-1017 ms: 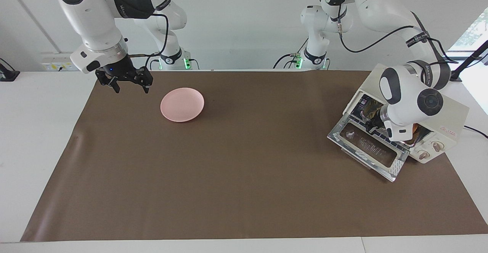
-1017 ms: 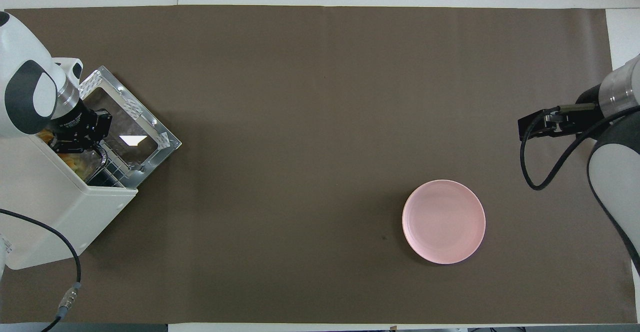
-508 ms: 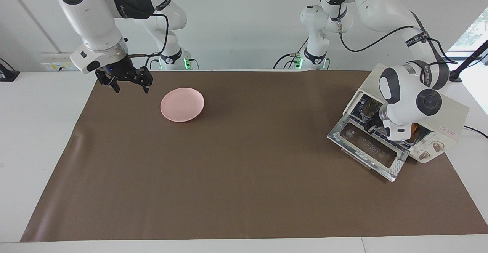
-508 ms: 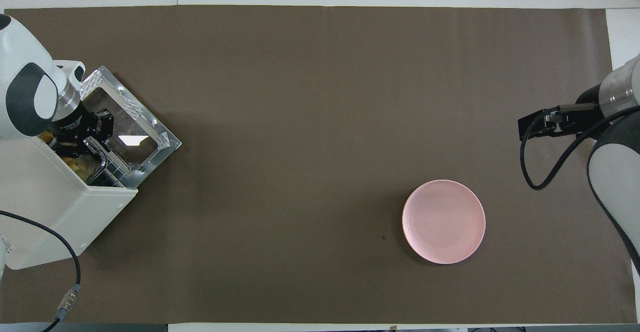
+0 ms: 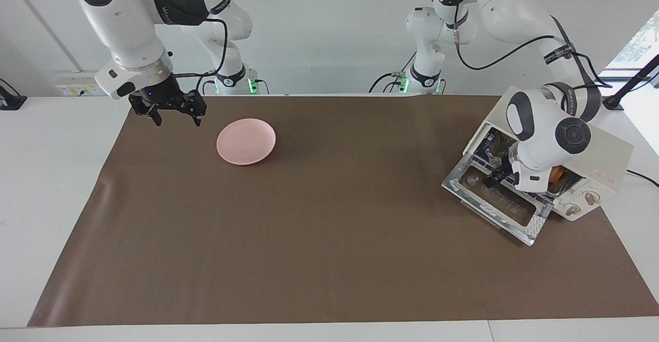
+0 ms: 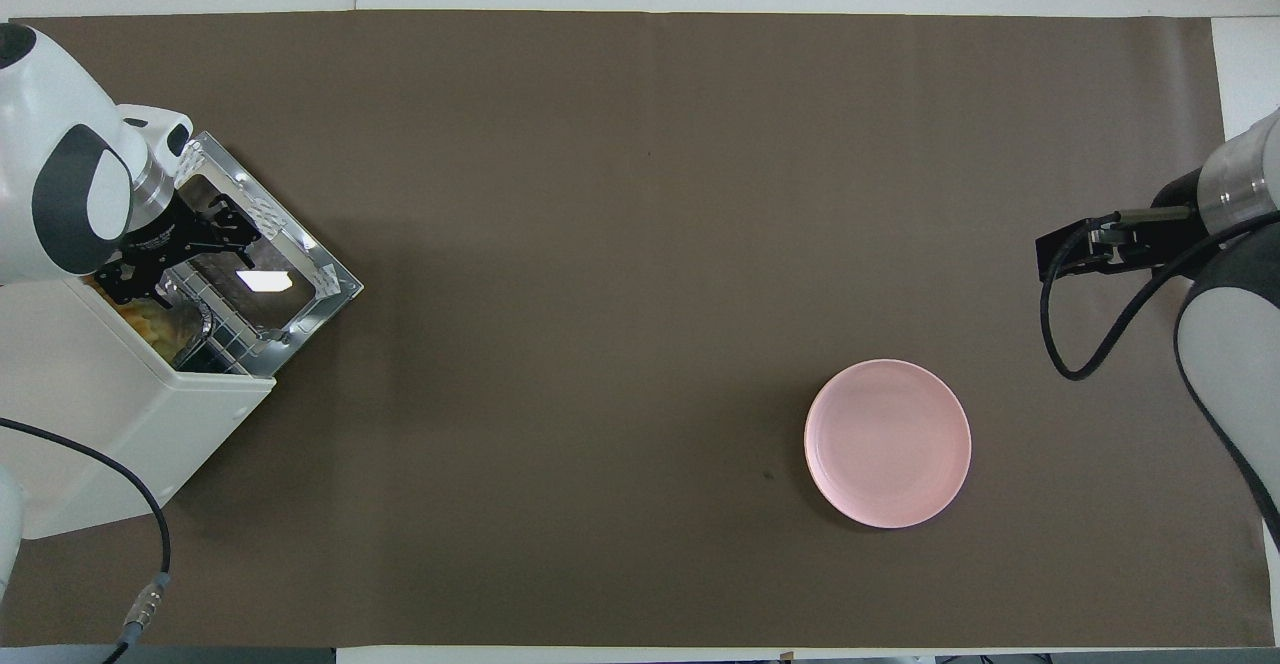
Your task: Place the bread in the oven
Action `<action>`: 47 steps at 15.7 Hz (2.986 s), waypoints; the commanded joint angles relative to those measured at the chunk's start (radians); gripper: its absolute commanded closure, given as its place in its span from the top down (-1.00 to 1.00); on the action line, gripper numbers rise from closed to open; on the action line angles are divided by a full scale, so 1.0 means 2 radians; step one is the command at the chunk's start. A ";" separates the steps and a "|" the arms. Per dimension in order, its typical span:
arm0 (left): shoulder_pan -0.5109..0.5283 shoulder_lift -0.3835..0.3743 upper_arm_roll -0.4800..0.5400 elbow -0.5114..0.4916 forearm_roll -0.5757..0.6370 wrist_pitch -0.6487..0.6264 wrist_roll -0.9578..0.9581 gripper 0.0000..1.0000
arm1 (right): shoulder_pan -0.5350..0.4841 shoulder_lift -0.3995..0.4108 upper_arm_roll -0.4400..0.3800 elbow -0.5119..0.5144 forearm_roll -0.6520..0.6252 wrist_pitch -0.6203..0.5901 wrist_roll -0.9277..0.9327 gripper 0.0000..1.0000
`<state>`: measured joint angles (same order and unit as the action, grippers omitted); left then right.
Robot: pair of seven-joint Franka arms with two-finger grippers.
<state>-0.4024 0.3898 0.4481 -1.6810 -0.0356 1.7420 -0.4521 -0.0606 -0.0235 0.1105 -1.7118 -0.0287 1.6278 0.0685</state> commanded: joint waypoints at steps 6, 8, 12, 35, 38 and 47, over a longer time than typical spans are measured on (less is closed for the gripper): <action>-0.026 -0.037 0.004 0.017 0.010 -0.016 0.103 1.00 | -0.007 -0.008 0.006 -0.008 -0.009 -0.003 -0.007 1.00; -0.030 -0.056 0.004 0.016 0.010 -0.034 0.119 1.00 | -0.007 -0.008 0.006 -0.008 -0.009 -0.003 -0.007 1.00; -0.033 -0.077 0.003 0.019 0.021 -0.052 0.122 1.00 | -0.007 -0.008 0.006 -0.008 -0.009 -0.003 -0.007 1.00; 0.150 -0.216 -0.202 0.029 0.045 -0.159 0.279 1.00 | -0.007 -0.008 0.006 -0.008 -0.009 -0.003 -0.007 1.00; 0.166 -0.210 -0.225 0.038 0.038 -0.158 0.281 1.00 | -0.007 -0.008 0.006 -0.008 -0.009 -0.003 -0.007 1.00; 0.163 -0.196 -0.226 0.038 0.027 -0.149 0.281 1.00 | -0.007 -0.008 0.006 -0.008 -0.009 -0.003 -0.007 1.00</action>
<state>-0.0894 -0.0243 0.0094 -1.6165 0.0282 1.4285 0.0985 -0.0606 -0.0235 0.1105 -1.7119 -0.0287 1.6278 0.0685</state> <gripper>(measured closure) 0.000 0.000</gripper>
